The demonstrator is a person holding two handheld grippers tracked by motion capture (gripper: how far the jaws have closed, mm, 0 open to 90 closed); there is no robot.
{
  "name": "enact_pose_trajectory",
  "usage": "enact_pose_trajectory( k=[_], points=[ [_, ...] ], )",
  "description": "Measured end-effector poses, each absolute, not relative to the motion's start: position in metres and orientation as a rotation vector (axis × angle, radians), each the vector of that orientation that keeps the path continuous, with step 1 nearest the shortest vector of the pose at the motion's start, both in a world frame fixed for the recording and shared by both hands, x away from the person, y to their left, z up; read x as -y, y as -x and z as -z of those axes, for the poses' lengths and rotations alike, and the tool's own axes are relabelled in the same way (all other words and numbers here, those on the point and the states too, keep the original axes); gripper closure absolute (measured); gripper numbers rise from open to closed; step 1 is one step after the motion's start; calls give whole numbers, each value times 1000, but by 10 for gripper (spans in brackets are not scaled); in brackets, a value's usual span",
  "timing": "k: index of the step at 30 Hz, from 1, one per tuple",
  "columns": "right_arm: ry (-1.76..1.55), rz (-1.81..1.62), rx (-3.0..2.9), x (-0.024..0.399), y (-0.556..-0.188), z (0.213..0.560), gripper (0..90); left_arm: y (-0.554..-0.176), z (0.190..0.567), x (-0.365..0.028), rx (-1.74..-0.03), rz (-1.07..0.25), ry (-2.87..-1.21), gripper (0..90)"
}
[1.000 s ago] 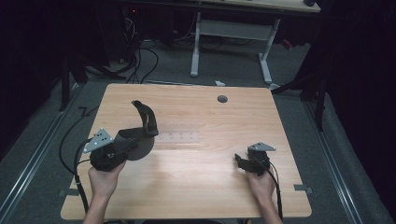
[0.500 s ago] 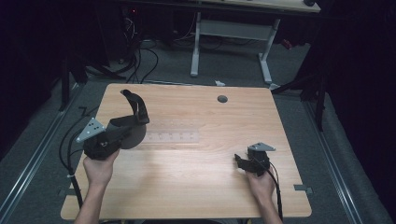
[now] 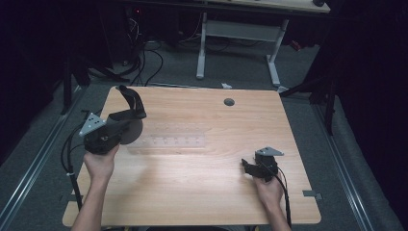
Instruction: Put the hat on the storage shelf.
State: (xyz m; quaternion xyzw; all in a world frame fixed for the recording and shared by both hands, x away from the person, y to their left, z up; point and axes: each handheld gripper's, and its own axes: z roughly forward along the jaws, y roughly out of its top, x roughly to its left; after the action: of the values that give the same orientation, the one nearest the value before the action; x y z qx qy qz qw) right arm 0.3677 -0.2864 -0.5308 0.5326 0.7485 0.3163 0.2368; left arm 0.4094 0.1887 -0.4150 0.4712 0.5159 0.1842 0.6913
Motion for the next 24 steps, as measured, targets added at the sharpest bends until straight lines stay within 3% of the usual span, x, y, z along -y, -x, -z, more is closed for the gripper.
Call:
enact_pose_trajectory(
  k=[24],
  points=[
    [-1459,-869,-2055,286,-368,531,359,-433,439,-192,-1213,-550,-1092,852]
  ],
)
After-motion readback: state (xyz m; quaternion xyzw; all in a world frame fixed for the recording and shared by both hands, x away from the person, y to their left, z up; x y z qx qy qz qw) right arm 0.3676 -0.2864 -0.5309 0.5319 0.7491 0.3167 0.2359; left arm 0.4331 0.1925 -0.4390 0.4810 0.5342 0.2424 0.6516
